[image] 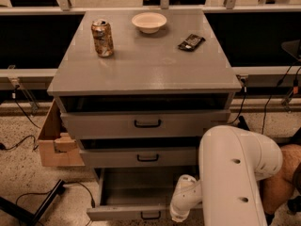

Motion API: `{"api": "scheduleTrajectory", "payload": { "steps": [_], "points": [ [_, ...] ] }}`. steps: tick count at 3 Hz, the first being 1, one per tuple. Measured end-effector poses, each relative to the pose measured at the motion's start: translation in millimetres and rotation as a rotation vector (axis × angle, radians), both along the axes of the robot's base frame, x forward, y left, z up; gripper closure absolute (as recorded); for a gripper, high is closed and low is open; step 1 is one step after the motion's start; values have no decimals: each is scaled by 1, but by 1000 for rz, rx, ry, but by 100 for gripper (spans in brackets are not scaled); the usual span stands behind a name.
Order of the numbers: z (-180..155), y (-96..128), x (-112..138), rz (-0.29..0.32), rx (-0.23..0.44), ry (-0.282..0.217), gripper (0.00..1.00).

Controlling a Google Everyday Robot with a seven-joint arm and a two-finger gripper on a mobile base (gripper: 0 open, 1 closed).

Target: Open bottom drawer

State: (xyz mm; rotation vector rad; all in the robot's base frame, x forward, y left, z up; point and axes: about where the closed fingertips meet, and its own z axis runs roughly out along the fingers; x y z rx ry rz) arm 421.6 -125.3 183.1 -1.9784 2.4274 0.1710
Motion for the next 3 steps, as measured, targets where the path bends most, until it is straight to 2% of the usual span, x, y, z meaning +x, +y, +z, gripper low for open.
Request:
{"api": "scheduleTrajectory", "payload": {
  "steps": [3],
  "points": [
    [6, 0, 0, 0, 0, 0, 100]
  ]
}}
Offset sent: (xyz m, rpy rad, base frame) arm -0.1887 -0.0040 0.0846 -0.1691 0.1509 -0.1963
